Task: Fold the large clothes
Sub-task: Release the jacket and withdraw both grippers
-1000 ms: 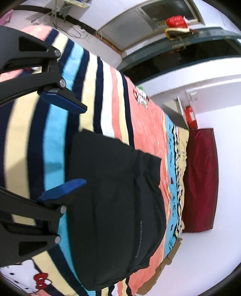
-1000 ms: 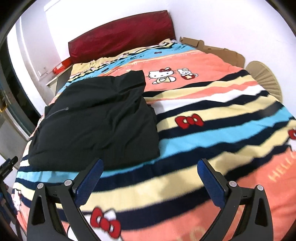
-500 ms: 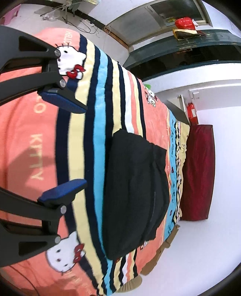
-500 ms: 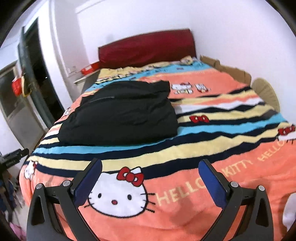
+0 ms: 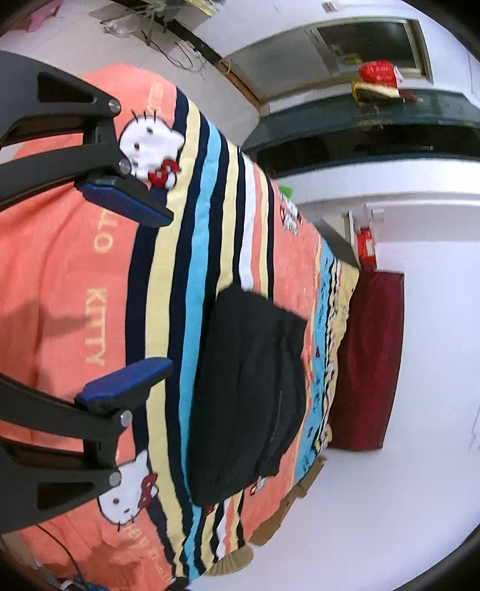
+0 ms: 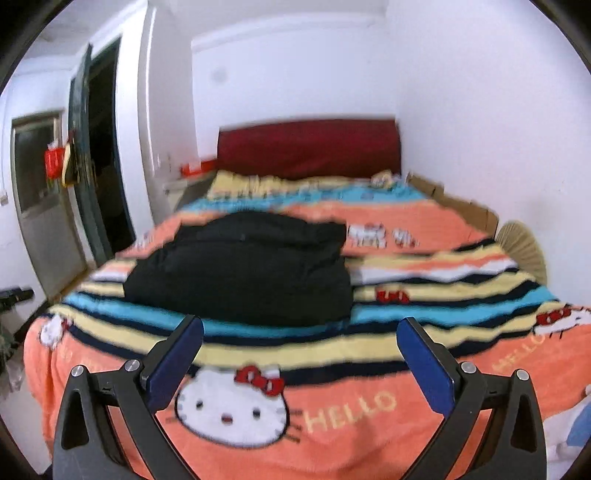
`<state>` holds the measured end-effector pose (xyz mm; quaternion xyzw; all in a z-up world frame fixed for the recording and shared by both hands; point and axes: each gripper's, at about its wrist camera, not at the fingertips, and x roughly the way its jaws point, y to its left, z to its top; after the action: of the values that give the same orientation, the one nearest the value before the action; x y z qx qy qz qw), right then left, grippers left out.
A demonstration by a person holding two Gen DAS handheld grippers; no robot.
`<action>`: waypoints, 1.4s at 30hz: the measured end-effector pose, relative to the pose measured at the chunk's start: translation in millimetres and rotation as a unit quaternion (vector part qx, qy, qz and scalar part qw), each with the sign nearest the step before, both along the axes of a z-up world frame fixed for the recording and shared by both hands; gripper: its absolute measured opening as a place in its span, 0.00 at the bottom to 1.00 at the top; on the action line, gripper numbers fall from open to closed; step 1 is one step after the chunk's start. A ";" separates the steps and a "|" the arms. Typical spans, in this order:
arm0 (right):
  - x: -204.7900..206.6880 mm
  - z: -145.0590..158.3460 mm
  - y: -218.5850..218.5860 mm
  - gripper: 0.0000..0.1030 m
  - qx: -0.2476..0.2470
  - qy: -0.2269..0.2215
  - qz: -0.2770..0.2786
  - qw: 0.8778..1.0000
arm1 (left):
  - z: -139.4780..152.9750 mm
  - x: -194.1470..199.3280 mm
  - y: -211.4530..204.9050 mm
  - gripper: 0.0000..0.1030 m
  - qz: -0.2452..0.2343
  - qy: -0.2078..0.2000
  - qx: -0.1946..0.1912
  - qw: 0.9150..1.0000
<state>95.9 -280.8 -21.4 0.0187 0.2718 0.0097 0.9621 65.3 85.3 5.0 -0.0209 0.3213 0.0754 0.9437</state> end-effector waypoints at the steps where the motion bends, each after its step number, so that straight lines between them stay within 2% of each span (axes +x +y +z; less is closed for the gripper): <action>1: 3.1 -3.1 0.6 0.99 -0.004 0.018 0.002 1.000 | -1.3 -1.4 7.0 0.70 0.008 0.001 0.004 1.000; 5: 6.0 -12.0 -3.2 1.00 0.001 0.044 0.002 0.999 | -18.7 0.1 33.2 0.70 0.040 0.021 0.023 0.999; 8: 9.3 -19.9 -6.5 1.00 -0.009 0.057 -0.005 0.998 | -38.9 9.6 55.7 0.70 0.062 0.043 0.018 0.997; 12: 16.6 -29.9 -14.5 1.00 0.000 0.081 -0.008 0.997 | -64.4 29.1 83.3 0.70 0.087 0.063 -0.022 0.994; 15: 23.0 -35.1 -23.3 1.00 0.005 0.097 -0.016 0.995 | -80.1 45.4 97.1 0.70 0.088 0.074 -0.056 0.992; 18: 29.9 -38.9 -35.6 1.00 0.018 0.108 -0.027 0.994 | -91.6 60.8 99.2 0.70 0.082 0.080 -0.059 0.992; 23: 41.0 -42.8 -50.3 1.00 0.019 0.118 -0.057 0.991 | -98.4 78.1 90.8 0.70 0.070 0.070 -0.061 0.993; 29: 52.6 -42.3 -56.7 1.00 0.011 0.127 -0.075 0.989 | -95.2 91.4 73.5 0.70 0.050 0.056 -0.043 0.996; 31: 57.6 -42.7 -56.9 1.00 0.020 0.128 -0.075 0.989 | -90.4 94.0 65.1 0.70 0.044 0.046 -0.024 0.998; 42: 83.2 -46.3 -35.5 1.00 0.022 0.131 -0.041 0.990 | -80.8 99.3 42.2 0.70 0.017 0.032 0.008 0.999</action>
<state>179.1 -316.3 -67.7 0.0526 0.3946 -0.0265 0.9170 164.6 127.5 -75.8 -0.0158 0.3506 0.0945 0.9316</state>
